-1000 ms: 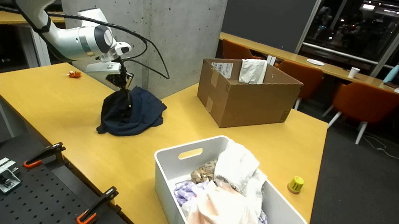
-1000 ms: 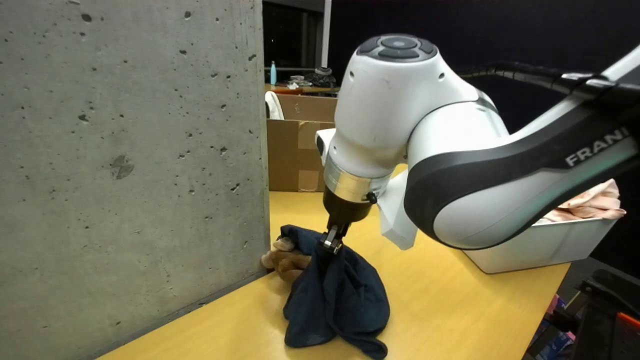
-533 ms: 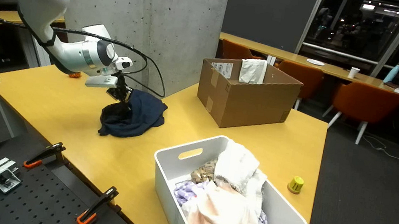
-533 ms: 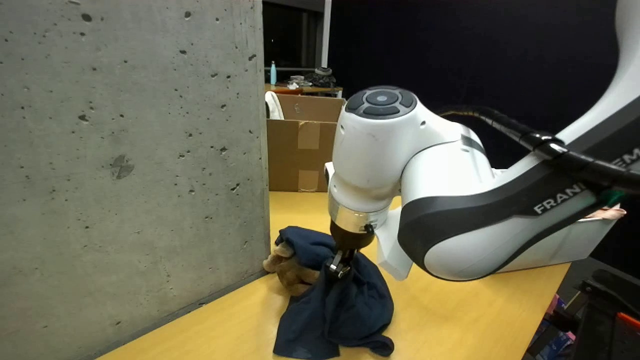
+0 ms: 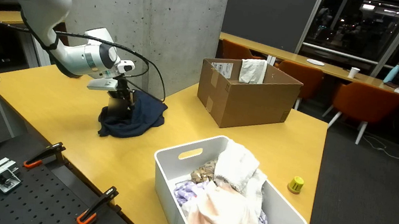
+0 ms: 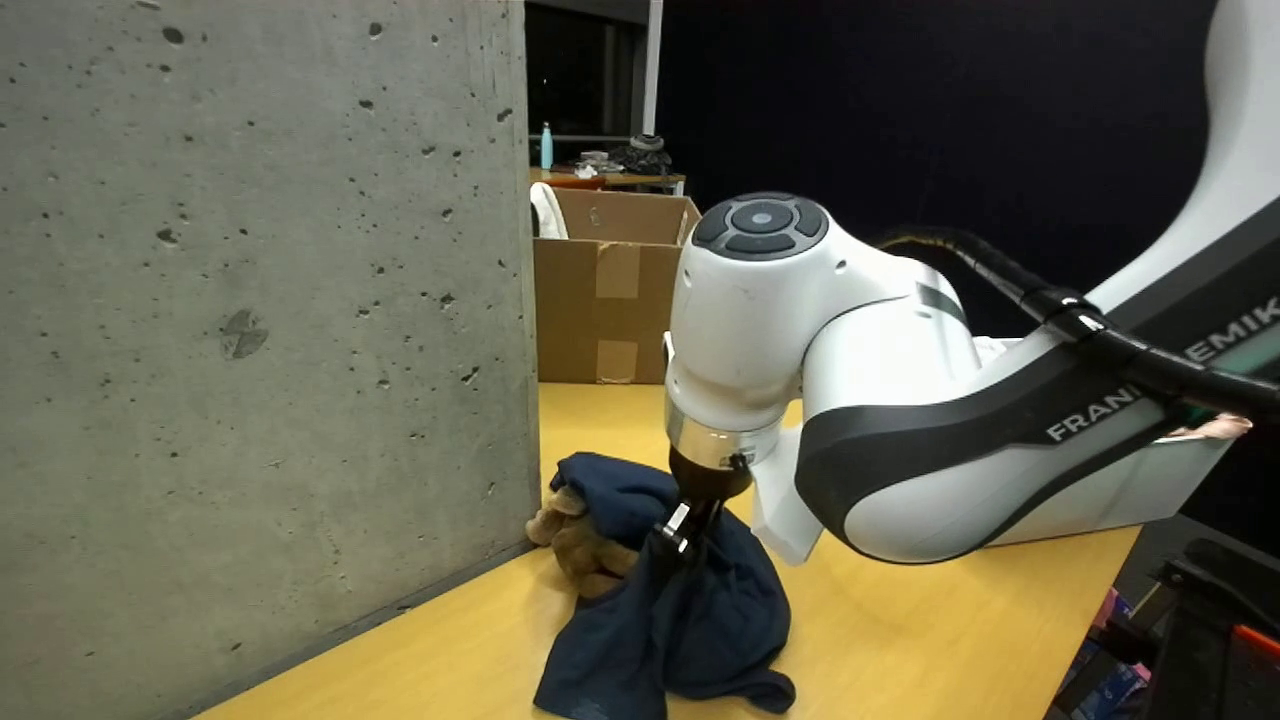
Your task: Remove the blue cloth and the moose toy from basket, then wrap the moose toy with the blue cloth
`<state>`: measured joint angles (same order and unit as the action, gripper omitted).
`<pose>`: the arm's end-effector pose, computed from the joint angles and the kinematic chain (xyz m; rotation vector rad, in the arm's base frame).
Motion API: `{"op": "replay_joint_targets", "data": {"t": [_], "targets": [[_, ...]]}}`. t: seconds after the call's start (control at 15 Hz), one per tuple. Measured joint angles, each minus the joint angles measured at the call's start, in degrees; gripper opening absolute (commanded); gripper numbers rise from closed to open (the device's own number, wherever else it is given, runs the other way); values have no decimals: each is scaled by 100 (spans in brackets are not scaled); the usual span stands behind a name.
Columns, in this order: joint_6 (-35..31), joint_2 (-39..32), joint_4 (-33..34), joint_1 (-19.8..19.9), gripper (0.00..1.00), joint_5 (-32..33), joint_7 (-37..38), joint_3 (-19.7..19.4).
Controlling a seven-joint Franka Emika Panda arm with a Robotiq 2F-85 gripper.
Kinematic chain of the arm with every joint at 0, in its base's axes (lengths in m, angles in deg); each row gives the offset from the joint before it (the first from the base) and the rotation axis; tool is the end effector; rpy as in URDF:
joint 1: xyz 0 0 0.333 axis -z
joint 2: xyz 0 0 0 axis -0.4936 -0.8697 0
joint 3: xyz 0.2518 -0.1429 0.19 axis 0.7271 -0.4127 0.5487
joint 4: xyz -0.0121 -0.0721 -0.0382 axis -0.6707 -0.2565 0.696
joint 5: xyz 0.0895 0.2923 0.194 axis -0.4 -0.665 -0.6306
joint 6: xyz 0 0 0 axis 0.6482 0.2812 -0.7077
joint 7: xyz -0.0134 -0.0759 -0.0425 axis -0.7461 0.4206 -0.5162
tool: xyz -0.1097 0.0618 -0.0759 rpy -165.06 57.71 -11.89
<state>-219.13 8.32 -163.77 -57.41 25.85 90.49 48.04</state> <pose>0.6499 0.2433 0.1347 2.8205 0.4250 0.3107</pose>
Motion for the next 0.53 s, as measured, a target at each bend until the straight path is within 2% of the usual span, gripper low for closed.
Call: {"op": "replay_joint_targets", "data": {"t": [0.07, 0.2, 0.53], "targets": [[0, 25, -11, -24, 88, 1, 43, -49], [-3, 108, -49, -76, 99, 6, 135, -144], [-11, 388, -219, -230, 100, 23, 381, -299]]}}
